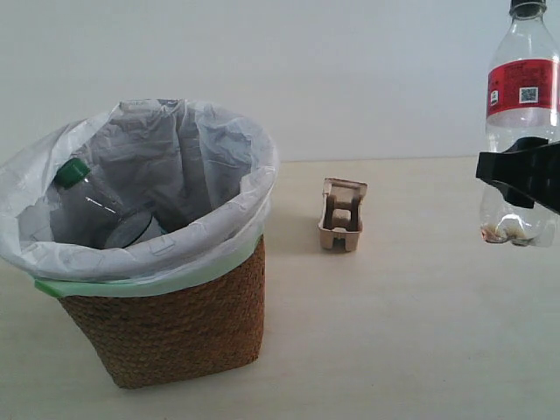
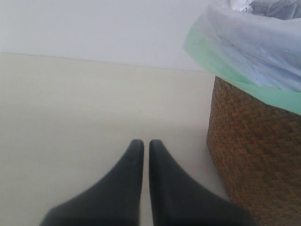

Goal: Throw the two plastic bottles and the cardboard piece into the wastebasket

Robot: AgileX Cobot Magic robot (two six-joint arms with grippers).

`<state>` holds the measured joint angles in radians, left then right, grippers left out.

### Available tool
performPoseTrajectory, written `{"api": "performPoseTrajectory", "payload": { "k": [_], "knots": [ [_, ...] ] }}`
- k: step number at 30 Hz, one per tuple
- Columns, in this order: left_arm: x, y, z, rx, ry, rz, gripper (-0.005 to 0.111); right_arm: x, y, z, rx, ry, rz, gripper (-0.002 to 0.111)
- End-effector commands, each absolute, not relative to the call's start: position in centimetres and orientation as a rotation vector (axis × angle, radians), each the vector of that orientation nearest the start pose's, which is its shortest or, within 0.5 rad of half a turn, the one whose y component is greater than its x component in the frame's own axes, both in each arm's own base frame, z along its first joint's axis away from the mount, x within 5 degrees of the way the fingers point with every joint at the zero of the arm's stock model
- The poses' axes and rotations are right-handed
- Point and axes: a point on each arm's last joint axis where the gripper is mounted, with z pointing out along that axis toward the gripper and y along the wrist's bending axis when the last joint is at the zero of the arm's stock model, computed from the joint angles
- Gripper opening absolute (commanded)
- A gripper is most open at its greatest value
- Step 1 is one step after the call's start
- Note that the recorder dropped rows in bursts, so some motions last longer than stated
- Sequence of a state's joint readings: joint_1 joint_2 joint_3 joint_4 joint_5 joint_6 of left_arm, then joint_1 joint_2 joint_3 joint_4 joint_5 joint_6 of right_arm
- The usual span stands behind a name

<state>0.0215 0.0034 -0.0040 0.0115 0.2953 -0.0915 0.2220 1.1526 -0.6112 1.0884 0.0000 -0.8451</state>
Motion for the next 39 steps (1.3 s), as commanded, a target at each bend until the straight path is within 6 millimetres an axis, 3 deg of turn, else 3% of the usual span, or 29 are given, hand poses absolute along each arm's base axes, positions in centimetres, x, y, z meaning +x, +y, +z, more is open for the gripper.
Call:
{"api": "performPoseTrajectory", "payload": {
  "k": [1, 5, 16, 20, 28, 33, 39],
  "knots": [
    [5.4, 0.1, 18.6, -0.087, 1.777, -0.045, 0.004, 23.2, 4.9, 26.6, 0.057, 2.022, 0.270, 0.000],
    [5.4, 0.1, 18.6, -0.087, 1.777, -0.045, 0.004, 23.3, 5.7, 27.5, 0.017, 2.038, 0.367, 0.000],
    [5.4, 0.1, 18.6, -0.087, 1.777, -0.045, 0.004, 24.0, 7.5, 32.3, -0.115, 1.977, 0.538, 0.000],
    [5.4, 0.1, 18.6, -0.087, 1.777, -0.045, 0.004, 24.0, 7.0, 31.9, -0.129, 2.034, 0.457, 0.000],
    [5.4, 0.1, 18.6, -0.087, 1.777, -0.045, 0.004, 24.0, 4.8, 32.0, -0.087, 2.183, 0.124, 0.000],
    [5.4, 0.1, 18.6, -0.087, 1.777, -0.045, 0.004, 23.4, 1.5, 31.5, 0.084, 2.263, -0.292, 0.000],
    [5.4, 0.1, 18.6, -0.087, 1.777, -0.045, 0.004, 23.2, 1.6, 31.3, 0.122, 2.288, -0.264, 0.000]
  ]
}}
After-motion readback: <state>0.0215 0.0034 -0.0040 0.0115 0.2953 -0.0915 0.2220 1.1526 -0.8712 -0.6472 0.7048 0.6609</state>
